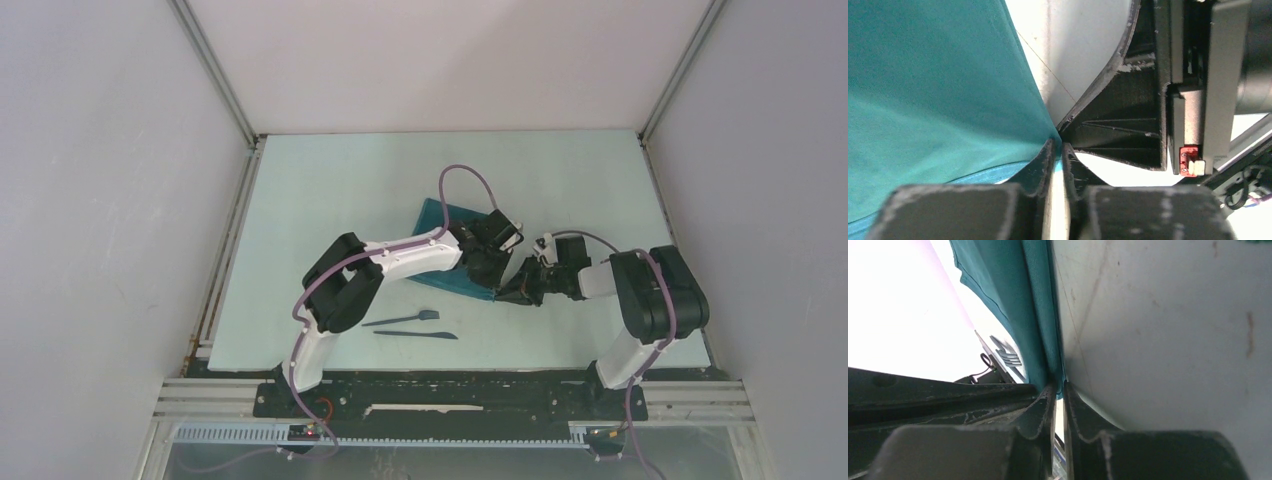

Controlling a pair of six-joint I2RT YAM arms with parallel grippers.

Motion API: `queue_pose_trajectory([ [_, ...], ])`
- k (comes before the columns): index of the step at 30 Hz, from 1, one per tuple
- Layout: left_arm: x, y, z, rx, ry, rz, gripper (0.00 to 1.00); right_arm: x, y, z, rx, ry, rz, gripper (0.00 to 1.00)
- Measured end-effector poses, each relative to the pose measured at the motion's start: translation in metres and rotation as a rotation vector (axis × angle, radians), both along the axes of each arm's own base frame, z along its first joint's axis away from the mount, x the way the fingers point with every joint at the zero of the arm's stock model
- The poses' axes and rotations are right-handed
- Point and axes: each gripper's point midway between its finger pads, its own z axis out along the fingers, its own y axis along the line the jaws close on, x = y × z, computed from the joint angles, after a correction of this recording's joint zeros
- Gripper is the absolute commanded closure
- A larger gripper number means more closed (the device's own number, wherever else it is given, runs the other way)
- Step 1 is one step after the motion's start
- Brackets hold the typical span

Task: Fold the napkin into a case and place the utensils inside
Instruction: Smooth out the lower triangle-folded napkin at the center of the board.

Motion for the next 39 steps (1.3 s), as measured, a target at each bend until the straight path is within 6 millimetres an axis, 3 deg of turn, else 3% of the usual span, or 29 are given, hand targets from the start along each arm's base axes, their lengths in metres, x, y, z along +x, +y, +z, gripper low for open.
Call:
queue_pose_trajectory([
  [3,-0.003,0.0,0.0,0.001,0.009,-0.007,0.66,-0.001,-0.004,0.003,-0.034,-0.005,-0.013,0.7],
  [9,-0.005,0.002,0.012,0.002,0.017,-0.017,0.59,0.002,-0.022,0.016,-0.105,-0.05,-0.062,0.5],
  [15,-0.001,0.006,0.07,-0.085,-0.042,-0.009,0.53,0.003,-0.023,0.022,-0.112,-0.081,-0.054,0.45],
  [19,0.008,0.03,0.122,-0.171,-0.118,0.03,0.51,0.007,-0.011,0.022,-0.106,-0.075,-0.011,0.49],
  [22,0.02,0.062,0.142,-0.198,-0.159,0.096,0.5,0.01,0.0,0.02,-0.102,-0.075,0.018,0.52],
  [26,0.036,0.104,0.138,-0.167,-0.178,0.188,0.5,0.003,0.008,0.012,-0.106,-0.046,0.045,0.61],
  [29,0.039,0.12,0.127,-0.135,-0.172,0.222,0.5,-0.001,0.01,0.008,-0.123,-0.03,0.051,0.71],
  [35,0.035,0.13,0.124,-0.114,-0.169,0.226,0.5,-0.002,0.005,0.003,-0.15,-0.015,0.041,0.98],
  [39,0.035,0.131,0.133,-0.131,-0.186,0.226,0.51,-0.002,-0.004,0.001,-0.161,0.009,0.023,1.0],
])
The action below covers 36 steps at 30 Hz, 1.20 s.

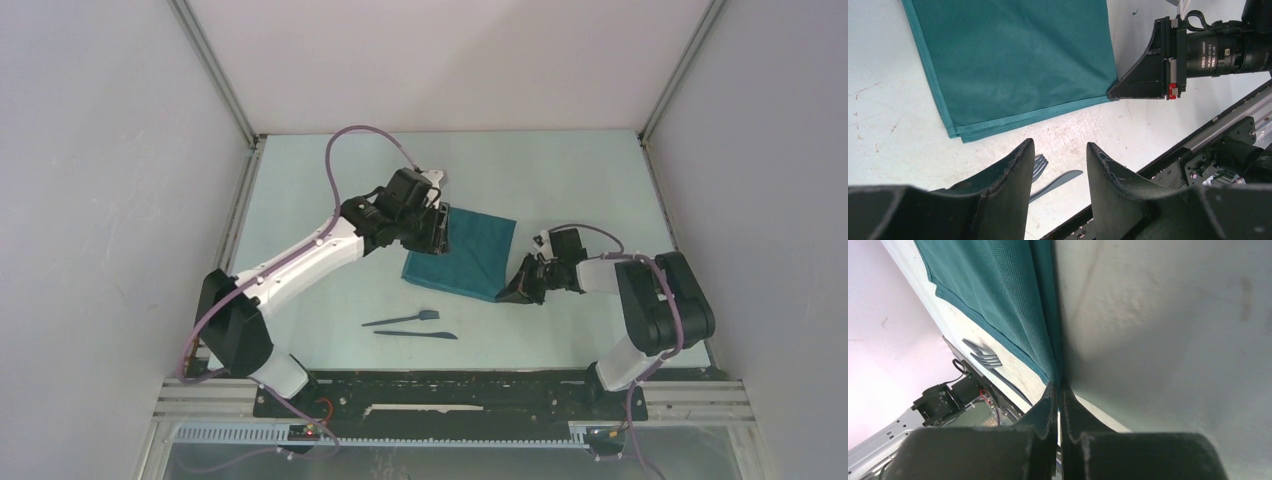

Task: Fold the napkin into a case and place the utensils inside
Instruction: Smooth out the lower triangle-folded napkin at the center of the board.

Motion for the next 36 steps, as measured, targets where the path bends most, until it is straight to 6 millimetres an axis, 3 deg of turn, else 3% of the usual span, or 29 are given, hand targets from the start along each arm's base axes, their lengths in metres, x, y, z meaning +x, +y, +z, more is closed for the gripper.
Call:
queue_pose_trajectory([
  [8,0.001,0.001,0.005,-0.024,-0.02,-0.006,0.51,0.001,-0.039,0.0,-0.098,0.095,-0.035,0.98],
  [14,-0.008,-0.001,-0.015,-0.068,0.047,-0.02,0.49,-0.001,-0.072,0.004,-0.215,0.161,-0.087,0.59],
  [20,-0.001,-0.01,-0.029,-0.257,0.141,0.054,0.49,0.024,-0.091,0.034,-0.36,0.076,-0.091,0.39],
  [25,0.044,-0.02,-0.031,-0.437,0.161,0.192,0.53,0.074,-0.08,0.09,-0.3,-0.198,-0.134,0.34],
  [28,0.08,-0.033,-0.042,-0.512,0.171,0.254,0.54,0.111,-0.066,0.107,-0.163,-0.301,-0.166,0.33],
  [30,0.102,-0.043,-0.056,-0.544,0.191,0.282,0.53,0.135,-0.059,0.105,-0.073,-0.317,-0.184,0.33],
  [33,0.126,-0.051,-0.077,-0.582,0.223,0.325,0.52,0.165,-0.047,0.083,0.044,-0.278,-0.195,0.33],
  [36,0.141,-0.051,-0.093,-0.607,0.252,0.361,0.51,0.178,-0.039,0.063,0.118,-0.225,-0.202,0.33],
])
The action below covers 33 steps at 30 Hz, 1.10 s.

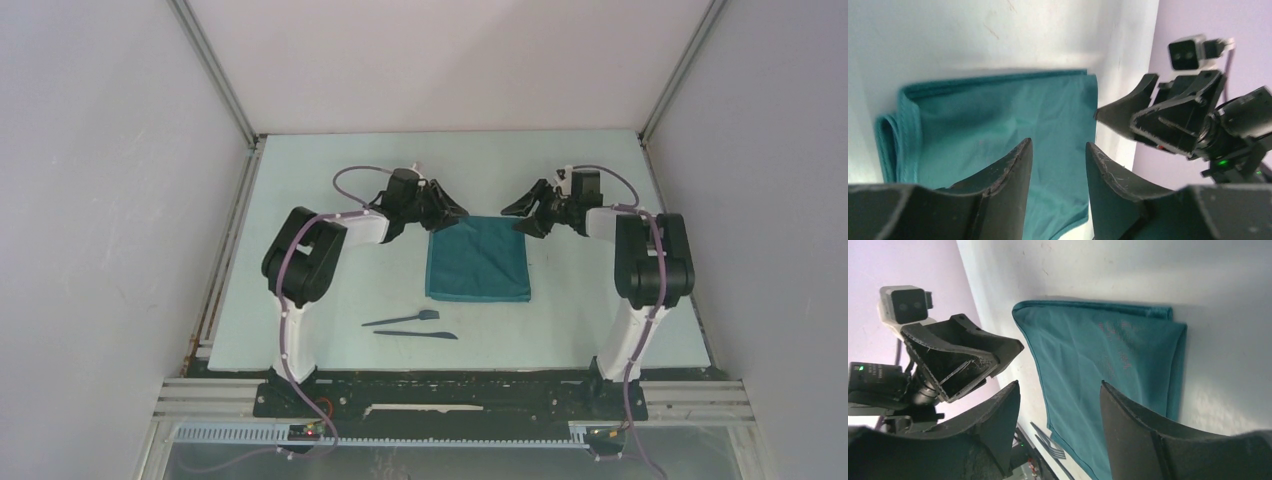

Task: Fold the napkin into a case and place the utensils inside
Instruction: Smooth out the lower triangle-folded napkin at the center of the board.

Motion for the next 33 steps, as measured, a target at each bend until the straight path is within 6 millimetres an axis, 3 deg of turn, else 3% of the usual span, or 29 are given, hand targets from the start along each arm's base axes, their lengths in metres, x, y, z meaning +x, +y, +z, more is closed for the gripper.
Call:
queue_pose_trajectory([
  [5,0.03,0.008,-0.01,-0.052,0.013,0.064,0.52,0.016,0.004,-0.005,0.064,-0.01,0.011,0.33],
  [8,0.047,0.015,-0.02,-0.081,0.035,0.107,0.52,0.027,-0.005,-0.008,0.084,-0.028,-0.003,0.33],
  [14,0.053,0.027,-0.045,-0.092,0.097,0.154,0.52,0.031,-0.023,-0.027,0.09,0.01,-0.047,0.34],
  [23,0.06,0.031,-0.047,-0.137,0.117,0.15,0.49,0.035,-0.031,-0.036,0.063,0.05,-0.07,0.35],
  [29,0.062,0.029,-0.044,-0.092,0.123,0.1,0.47,0.047,-0.047,-0.035,-0.075,0.08,-0.091,0.34],
  [33,0.062,0.026,-0.03,-0.062,0.107,0.045,0.46,0.037,-0.055,-0.022,-0.211,0.088,-0.093,0.33],
])
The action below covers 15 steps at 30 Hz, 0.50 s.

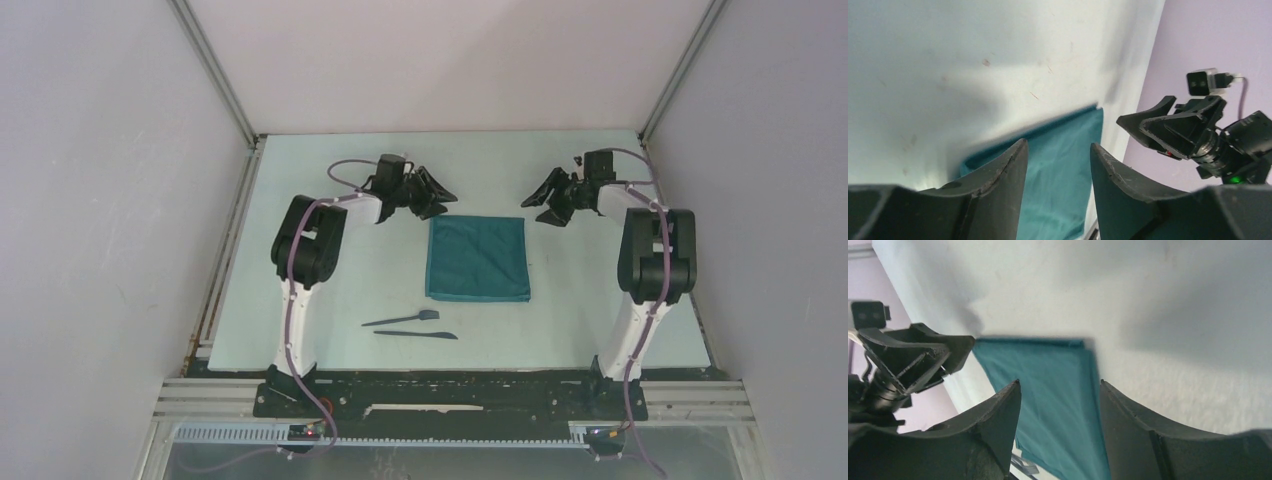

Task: Fold the napkin into a case and place the utensils inside
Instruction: Smooth out the lower triangle-folded napkin at the center of the board.

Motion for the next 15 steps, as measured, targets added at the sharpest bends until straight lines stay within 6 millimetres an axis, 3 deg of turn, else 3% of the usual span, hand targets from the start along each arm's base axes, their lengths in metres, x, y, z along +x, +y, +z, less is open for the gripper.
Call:
queue_pose_trajectory([
  [2,-0.005,0.0,0.013,0.001,-0.008,-0.023,0.45,-0.008,0.004,0.018,-0.036,-0.018,0.02,0.34],
  [5,-0.009,-0.001,0.044,-0.012,-0.053,-0.042,0.45,-0.025,0.026,0.049,-0.009,-0.092,0.082,0.33],
  [7,-0.012,-0.001,0.064,-0.026,-0.09,-0.053,0.45,-0.039,0.042,0.056,0.03,-0.114,0.126,0.34],
  [11,-0.026,0.003,0.076,-0.037,-0.114,-0.061,0.45,-0.066,0.064,0.031,0.135,-0.051,0.185,0.34],
  [15,-0.055,0.015,0.064,-0.009,-0.07,-0.07,0.45,-0.083,0.057,-0.011,0.186,0.067,0.155,0.34],
])
